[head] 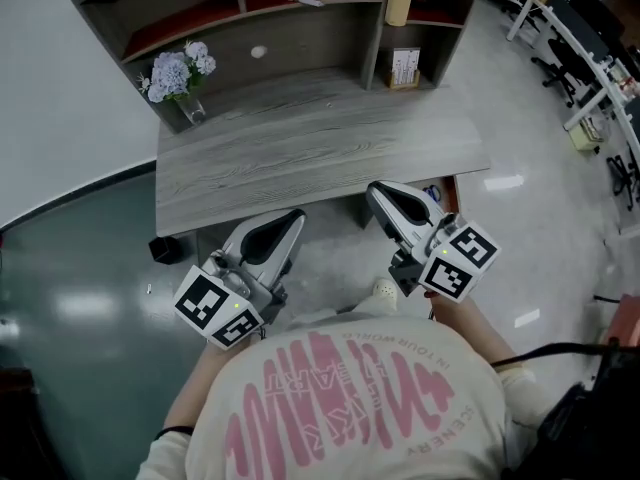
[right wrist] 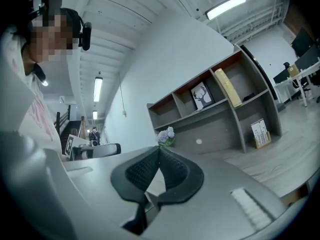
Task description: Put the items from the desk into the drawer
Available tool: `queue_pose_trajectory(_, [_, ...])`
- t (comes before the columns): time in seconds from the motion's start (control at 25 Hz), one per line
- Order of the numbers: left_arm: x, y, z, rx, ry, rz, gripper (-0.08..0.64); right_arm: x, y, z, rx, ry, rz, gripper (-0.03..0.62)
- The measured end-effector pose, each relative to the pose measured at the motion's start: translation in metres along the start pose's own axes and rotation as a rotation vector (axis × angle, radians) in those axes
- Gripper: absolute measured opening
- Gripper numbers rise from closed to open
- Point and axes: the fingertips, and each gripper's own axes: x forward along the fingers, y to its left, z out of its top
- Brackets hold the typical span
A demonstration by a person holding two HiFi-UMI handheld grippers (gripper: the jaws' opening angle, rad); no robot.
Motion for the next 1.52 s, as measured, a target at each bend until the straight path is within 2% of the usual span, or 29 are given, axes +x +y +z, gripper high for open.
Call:
queue_pose_trajectory(0.36, [-0.034,0.034,0.008,-0.008,-0.043,0.068,0.02,0.028,0.009,-0.011,-0.019,0.029,-0.005,0.005])
queue_pose_trajectory(0.64, [-0.038,0.036,0.016,0.019,-0.06,0.069,0.02,0.035,0.016,-0.009,-0.02,0.034,0.003,0.005])
queue_pose_trajectory(0.92, [-0.037,0.047,0.016,-0.027,-0.073,0.046,0.02,0.049,0.021,-0.006,-0.011,0.032,0.025,0.005])
queue_pose_trajectory(1.12, [-0.031,0.052,0.015,-0.027,-0.075,0.045,0.02,0.057,0.022,-0.003,-0.03,0.041,0.04,0.005])
queue_pose_trajectory(1.4, [-0.038,0.057,0.019,0.006,-0.06,0.091,0.02,0.066,0.023,0.015,-0.052,0.014,0.06,0.005])
queue_pose_trajectory(1.52, [-0.038,0.072,0.021,0.009,-0.058,0.127,0.02,0.081,0.011,0.027,-0.083,0.008,0.063,0.006])
